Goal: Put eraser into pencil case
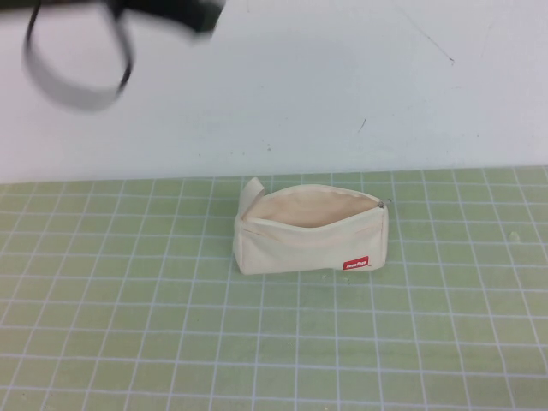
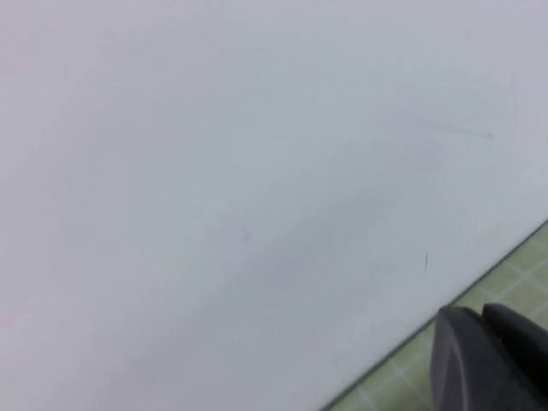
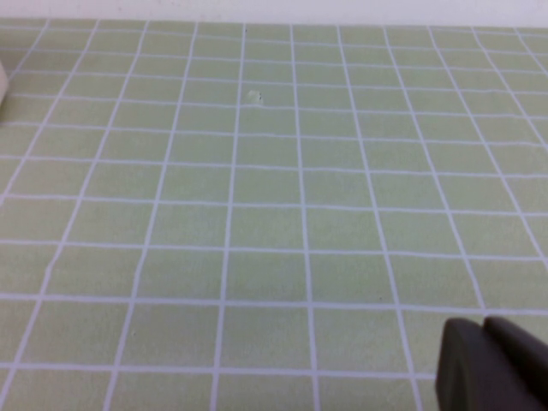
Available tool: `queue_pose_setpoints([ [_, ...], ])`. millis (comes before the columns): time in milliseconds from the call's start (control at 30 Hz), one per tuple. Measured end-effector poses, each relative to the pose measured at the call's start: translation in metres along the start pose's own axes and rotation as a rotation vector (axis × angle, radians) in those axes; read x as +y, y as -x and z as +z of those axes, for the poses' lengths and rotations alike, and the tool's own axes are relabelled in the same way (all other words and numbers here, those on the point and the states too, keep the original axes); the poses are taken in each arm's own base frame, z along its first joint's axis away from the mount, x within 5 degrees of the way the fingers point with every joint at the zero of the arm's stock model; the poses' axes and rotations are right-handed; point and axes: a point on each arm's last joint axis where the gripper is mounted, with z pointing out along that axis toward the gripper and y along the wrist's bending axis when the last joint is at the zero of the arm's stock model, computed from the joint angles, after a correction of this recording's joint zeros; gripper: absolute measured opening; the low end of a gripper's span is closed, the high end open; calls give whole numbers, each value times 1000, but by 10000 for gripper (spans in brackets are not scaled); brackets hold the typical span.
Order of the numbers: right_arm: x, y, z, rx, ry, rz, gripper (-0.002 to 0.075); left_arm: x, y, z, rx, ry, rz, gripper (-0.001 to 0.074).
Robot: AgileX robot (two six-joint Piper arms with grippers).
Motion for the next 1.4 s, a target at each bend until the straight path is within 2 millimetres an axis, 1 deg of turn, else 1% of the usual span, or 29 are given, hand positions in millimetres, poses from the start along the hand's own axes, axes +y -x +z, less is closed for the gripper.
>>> queue_pose_setpoints([
  [167, 0, 0, 0, 0, 0, 0, -1, -16, -62, -24, 29, 11, -56, 0],
  [200, 0, 0, 0, 0, 0, 0, -1, -19, -69, -27, 30, 9, -70, 0],
  [267, 0, 0, 0, 0, 0, 0, -1, -27, -97, -37, 45, 1, -99, 0],
  [400, 0, 0, 0, 0, 0, 0, -1, -40, -137, -53, 62, -9, -106, 0],
  [467, 0, 0, 0, 0, 0, 0, -1, -44, -153, -60, 73, -14, -110, 0],
  [567, 0, 0, 0, 0, 0, 0, -1, -49, -169, -67, 100, -20, -113, 0],
  [633, 0, 0, 0, 0, 0, 0, -1, -52, -179, -68, 126, -26, -112, 0],
  [867, 0, 0, 0, 0, 0, 0, -1, -63, -215, -60, 265, -56, -109, 0],
  [967, 0, 0, 0, 0, 0, 0, -1, -67, -227, -57, 337, -69, -104, 0],
  [1033, 0, 0, 0, 0, 0, 0, -1, -68, -233, -59, 364, -74, -107, 0],
  [1067, 0, 0, 0, 0, 0, 0, -1, -69, -235, -62, 363, -75, -123, 0],
  [1100, 0, 0, 0, 0, 0, 0, -1, -70, -236, -73, 331, -70, -152, 0],
  [1167, 0, 0, 0, 0, 0, 0, -1, -68, -236, -86, 280, -53, -183, 0],
  [1267, 0, 0, 0, 0, 0, 0, -1, -65, -244, -108, 180, 3, -236, 0],
  [1400, 0, 0, 0, 0, 0, 0, -1, -66, -270, -130, 44, 117, -317, 0],
])
